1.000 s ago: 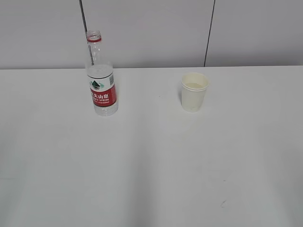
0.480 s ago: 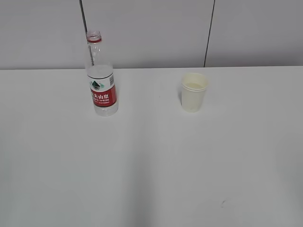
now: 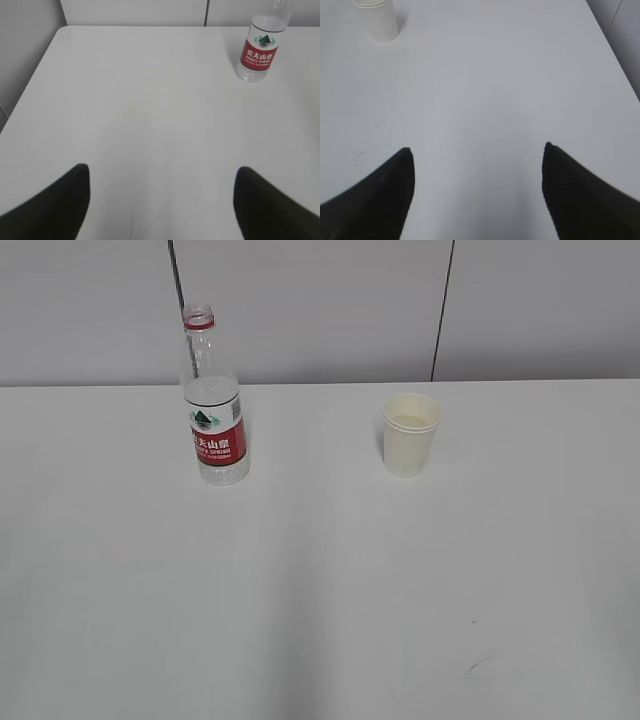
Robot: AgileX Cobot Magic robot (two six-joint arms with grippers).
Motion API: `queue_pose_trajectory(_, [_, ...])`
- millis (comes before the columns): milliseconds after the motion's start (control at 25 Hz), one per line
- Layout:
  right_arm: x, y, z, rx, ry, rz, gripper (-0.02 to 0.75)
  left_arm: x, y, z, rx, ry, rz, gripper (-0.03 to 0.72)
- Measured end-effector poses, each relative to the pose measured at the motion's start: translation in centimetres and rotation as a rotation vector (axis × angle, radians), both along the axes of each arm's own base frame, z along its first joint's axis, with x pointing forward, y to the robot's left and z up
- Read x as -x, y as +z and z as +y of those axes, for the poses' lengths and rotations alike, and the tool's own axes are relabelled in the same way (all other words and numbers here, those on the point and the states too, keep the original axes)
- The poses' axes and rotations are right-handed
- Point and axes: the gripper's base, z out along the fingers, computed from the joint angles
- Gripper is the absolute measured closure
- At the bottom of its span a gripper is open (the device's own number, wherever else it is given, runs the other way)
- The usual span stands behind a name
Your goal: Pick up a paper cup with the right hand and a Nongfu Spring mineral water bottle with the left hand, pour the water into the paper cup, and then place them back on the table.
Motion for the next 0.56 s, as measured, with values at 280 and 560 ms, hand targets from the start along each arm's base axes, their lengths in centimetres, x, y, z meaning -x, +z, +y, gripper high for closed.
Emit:
queue_pose_trajectory(280, [0.0, 0.0, 0.0, 0.0, 0.0, 0.0, 0.153, 0.0, 0.0, 0.0, 0.0, 0.0, 0.0, 0.159])
queue_pose_trajectory(560, [0.0, 0.0, 0.0, 0.0, 0.0, 0.0, 0.153, 0.0, 0.0, 0.0, 0.0, 0.0, 0.0, 0.159])
